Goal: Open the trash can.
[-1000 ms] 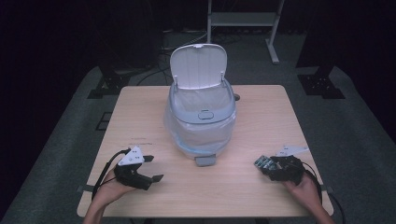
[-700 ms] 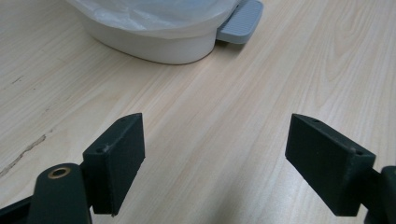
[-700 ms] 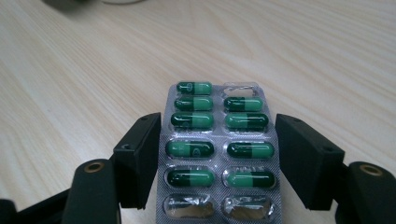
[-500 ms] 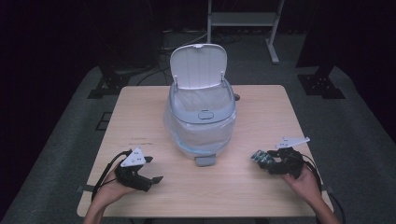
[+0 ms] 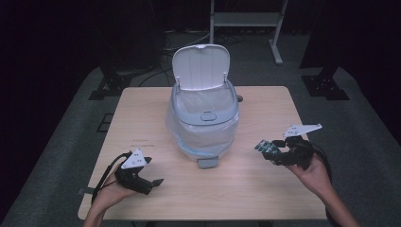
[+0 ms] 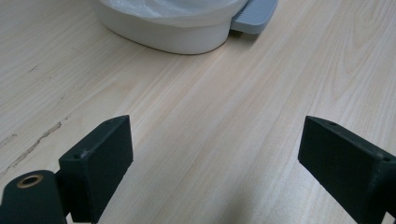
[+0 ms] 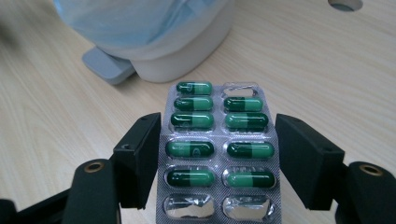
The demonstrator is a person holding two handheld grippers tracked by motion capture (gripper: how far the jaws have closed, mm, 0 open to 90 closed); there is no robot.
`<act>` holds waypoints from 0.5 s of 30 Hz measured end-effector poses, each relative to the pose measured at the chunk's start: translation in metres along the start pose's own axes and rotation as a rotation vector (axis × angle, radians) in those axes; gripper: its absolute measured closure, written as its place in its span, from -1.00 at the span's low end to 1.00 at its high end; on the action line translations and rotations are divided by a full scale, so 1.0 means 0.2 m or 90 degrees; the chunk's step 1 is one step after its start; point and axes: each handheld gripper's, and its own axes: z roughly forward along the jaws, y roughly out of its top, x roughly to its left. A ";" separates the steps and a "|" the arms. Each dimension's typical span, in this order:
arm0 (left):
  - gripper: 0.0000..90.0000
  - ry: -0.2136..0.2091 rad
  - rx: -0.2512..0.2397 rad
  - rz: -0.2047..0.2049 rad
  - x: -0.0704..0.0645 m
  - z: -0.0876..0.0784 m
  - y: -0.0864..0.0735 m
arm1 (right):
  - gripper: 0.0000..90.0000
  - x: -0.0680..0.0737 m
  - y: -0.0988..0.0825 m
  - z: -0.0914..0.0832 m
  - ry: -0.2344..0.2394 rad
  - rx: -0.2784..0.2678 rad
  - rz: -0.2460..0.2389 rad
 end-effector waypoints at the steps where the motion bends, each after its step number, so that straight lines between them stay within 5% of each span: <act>1: -0.79 0.000 0.000 0.001 0.00 0.00 0.00 | -0.28 0.00 0.01 -0.01 0.002 -0.001 -0.002; 15: -0.80 0.014 0.002 -0.006 0.01 -0.01 -0.02 | -0.28 0.02 0.18 -0.12 0.033 -0.018 -0.012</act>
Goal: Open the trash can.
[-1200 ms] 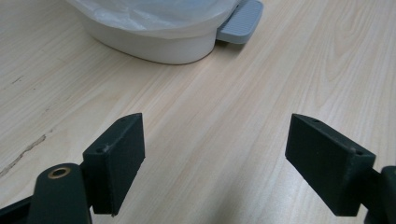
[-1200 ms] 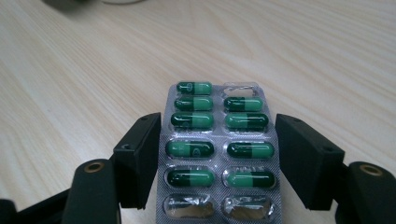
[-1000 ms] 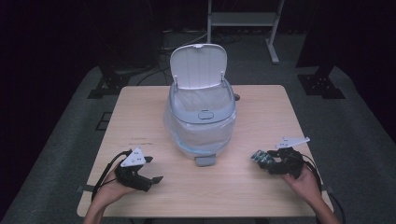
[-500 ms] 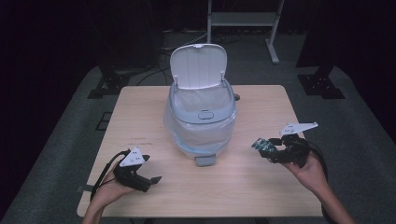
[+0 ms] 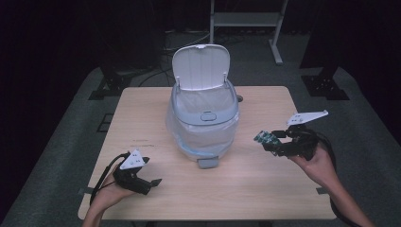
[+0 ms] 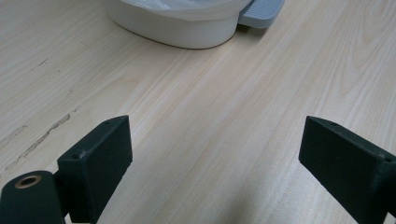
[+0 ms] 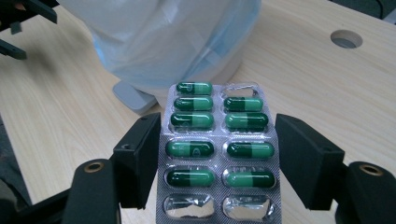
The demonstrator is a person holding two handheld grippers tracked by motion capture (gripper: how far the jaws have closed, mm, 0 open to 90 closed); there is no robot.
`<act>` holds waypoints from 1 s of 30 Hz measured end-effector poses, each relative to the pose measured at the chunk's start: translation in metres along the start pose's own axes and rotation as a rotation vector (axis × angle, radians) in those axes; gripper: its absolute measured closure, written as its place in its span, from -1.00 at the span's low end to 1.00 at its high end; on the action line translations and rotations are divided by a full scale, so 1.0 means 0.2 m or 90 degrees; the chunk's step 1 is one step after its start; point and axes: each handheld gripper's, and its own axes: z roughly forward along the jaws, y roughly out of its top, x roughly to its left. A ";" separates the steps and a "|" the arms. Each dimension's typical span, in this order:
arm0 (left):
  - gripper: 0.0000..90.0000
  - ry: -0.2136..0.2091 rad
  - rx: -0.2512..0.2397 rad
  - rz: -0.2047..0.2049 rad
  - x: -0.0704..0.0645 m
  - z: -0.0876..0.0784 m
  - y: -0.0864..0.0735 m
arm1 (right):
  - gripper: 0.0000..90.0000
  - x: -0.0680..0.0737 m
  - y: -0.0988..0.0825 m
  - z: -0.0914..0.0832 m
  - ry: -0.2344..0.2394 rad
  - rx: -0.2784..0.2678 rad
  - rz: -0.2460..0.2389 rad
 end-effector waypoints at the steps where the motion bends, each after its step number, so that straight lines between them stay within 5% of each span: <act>1: -0.81 0.000 0.000 0.000 0.00 0.00 0.00 | -0.28 0.00 0.01 0.00 0.001 0.000 0.000; 16: -0.81 0.002 0.006 -0.002 -0.01 0.01 0.00 | -0.28 0.02 0.19 -0.11 0.023 -0.015 -0.015; 30: -0.81 0.004 0.004 -0.004 0.00 0.01 0.00 | -0.28 0.10 0.39 -0.17 0.031 0.006 -0.056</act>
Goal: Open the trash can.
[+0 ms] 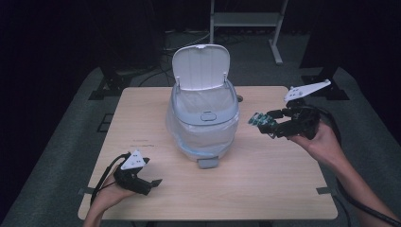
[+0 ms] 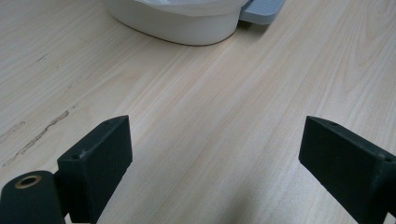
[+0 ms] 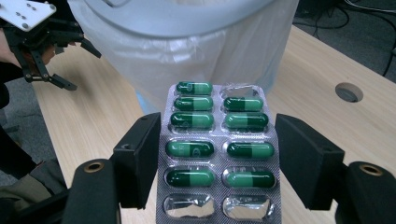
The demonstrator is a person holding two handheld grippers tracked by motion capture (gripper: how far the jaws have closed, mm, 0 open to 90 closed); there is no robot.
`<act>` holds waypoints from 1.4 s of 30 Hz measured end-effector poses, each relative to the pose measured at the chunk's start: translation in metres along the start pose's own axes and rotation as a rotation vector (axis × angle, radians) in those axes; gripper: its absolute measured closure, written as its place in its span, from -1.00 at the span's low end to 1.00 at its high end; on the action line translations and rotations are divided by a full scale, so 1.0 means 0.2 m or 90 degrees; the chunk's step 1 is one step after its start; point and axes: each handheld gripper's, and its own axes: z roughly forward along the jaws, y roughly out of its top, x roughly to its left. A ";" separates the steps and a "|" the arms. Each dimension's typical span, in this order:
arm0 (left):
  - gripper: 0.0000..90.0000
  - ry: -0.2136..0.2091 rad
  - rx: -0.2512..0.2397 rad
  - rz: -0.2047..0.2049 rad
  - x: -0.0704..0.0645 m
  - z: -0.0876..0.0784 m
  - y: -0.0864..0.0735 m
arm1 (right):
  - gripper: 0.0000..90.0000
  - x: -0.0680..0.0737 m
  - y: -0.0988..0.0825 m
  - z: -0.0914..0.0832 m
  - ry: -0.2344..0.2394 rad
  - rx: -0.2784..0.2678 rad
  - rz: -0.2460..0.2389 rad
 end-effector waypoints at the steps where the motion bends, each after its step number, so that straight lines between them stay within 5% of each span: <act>1: -0.81 0.000 -0.001 0.000 0.00 0.00 0.00 | -0.28 0.00 0.02 0.00 0.001 0.000 -0.003; 18: -0.80 0.003 -0.014 -0.005 0.01 -0.02 0.00 | -0.28 0.03 0.22 -0.11 0.005 -0.007 -0.040; 42: -0.80 0.005 -0.012 -0.005 0.01 -0.02 -0.01 | -0.28 0.05 0.50 -0.06 0.035 0.015 -0.068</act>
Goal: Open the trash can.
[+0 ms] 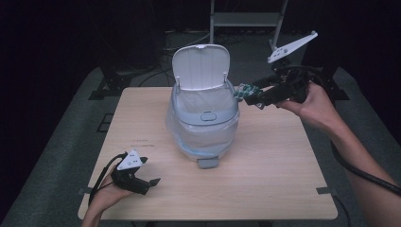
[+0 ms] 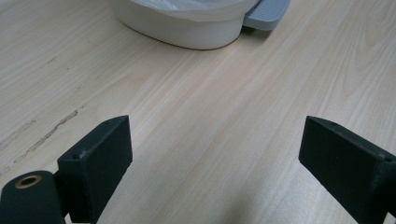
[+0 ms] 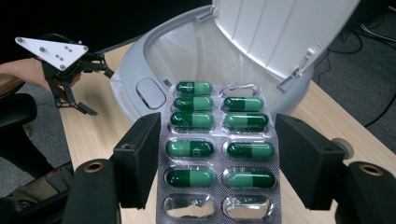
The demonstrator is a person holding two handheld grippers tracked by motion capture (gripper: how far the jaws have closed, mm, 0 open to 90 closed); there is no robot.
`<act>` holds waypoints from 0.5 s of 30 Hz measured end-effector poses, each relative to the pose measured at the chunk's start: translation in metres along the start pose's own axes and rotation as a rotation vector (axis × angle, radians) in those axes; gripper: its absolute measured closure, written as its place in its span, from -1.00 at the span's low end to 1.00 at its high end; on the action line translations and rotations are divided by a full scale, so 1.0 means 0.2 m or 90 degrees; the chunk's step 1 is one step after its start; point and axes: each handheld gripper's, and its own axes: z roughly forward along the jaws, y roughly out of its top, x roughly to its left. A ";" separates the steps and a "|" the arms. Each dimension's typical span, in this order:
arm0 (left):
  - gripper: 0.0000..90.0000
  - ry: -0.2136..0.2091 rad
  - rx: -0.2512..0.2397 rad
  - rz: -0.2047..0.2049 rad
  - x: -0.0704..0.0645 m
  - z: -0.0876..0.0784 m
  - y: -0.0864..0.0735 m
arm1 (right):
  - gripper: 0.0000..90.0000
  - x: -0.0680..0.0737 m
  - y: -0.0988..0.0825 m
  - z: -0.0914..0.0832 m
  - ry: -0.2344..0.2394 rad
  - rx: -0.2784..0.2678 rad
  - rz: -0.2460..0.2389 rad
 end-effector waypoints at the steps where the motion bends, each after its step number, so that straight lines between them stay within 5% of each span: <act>1: -0.80 0.000 0.001 0.000 0.00 0.00 0.00 | -0.28 0.00 0.01 0.00 0.001 0.001 -0.002; 15: -0.80 0.001 -0.002 -0.004 0.00 0.00 -0.01 | -0.28 0.00 0.13 0.08 0.022 0.012 -0.022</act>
